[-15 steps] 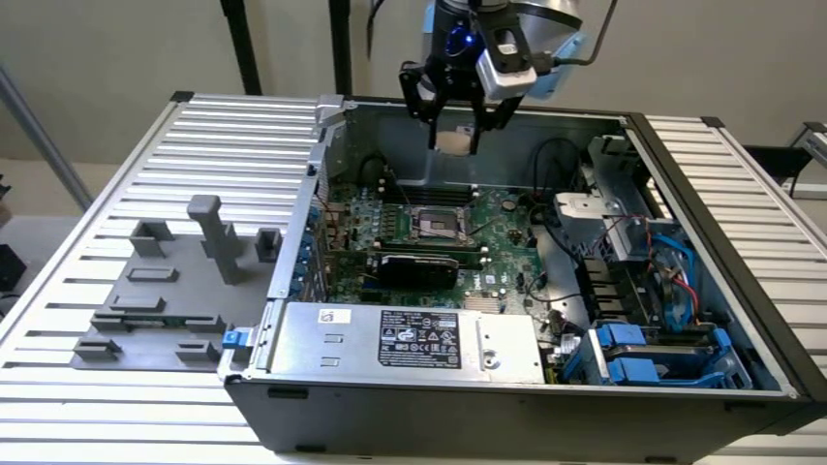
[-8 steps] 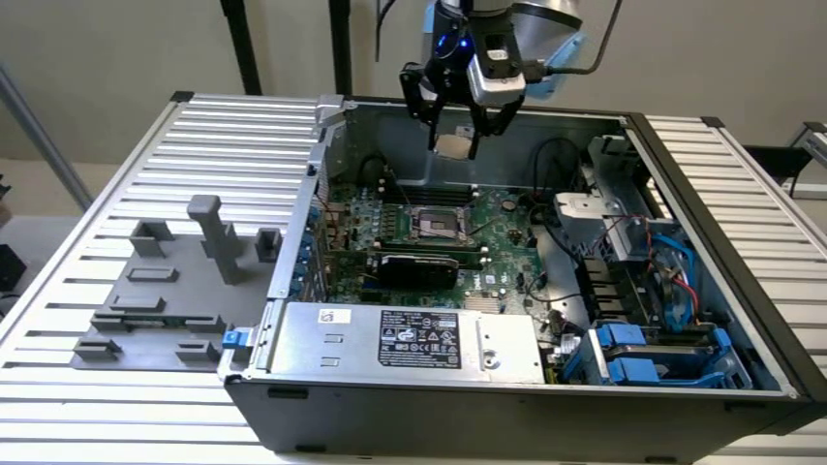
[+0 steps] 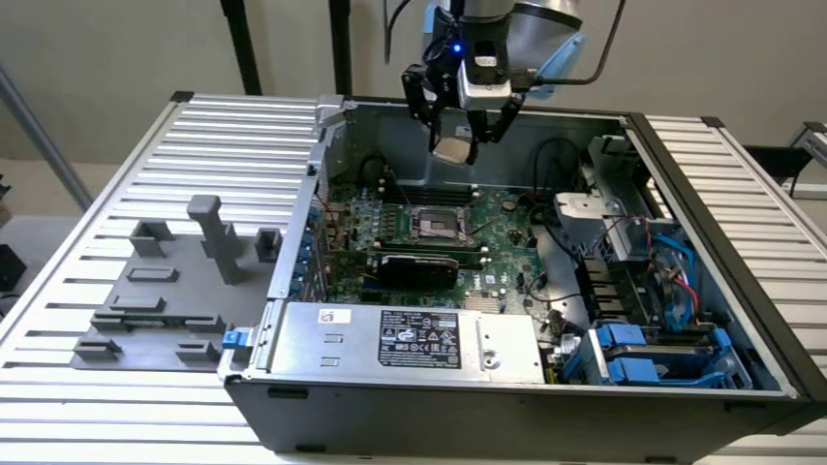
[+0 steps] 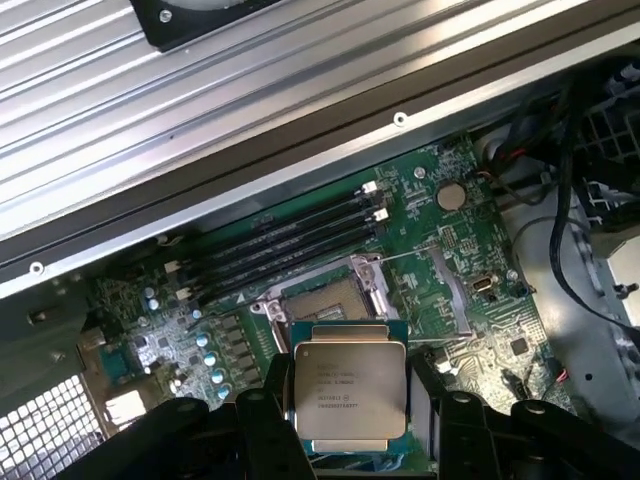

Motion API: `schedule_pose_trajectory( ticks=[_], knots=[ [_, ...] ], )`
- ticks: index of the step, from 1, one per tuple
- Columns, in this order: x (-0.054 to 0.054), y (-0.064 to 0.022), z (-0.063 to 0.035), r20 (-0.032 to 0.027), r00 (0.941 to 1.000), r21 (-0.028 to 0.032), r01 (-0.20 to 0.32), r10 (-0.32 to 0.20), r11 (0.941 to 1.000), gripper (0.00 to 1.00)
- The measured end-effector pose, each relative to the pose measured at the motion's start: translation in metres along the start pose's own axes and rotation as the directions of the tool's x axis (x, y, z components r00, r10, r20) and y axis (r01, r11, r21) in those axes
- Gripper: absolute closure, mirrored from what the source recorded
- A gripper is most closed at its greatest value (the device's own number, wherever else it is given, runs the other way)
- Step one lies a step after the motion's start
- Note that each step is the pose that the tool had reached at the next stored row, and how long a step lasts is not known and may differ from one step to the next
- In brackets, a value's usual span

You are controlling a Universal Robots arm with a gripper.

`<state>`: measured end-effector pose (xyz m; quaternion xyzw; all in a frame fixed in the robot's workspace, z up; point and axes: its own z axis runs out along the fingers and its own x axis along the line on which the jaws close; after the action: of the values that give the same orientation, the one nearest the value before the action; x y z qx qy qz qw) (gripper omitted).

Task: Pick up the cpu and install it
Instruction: 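Place the cpu into insertion slot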

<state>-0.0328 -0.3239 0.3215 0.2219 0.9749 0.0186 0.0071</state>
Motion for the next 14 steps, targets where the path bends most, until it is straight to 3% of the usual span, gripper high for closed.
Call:
schedule_pose_trajectory(
  ticks=[6,10,14],
  knots=[
    [0.000,-0.0002,0.0046,0.0042,0.9942,0.0002,-0.108,0.108,0.9942,0.45],
    [0.000,-0.0003,0.0079,0.0072,0.9836,0.0003,-0.180,0.180,0.9836,0.45],
    [0.000,-0.0004,0.0113,0.0101,0.9679,0.0001,-0.251,0.251,0.9680,0.45]
  ],
)
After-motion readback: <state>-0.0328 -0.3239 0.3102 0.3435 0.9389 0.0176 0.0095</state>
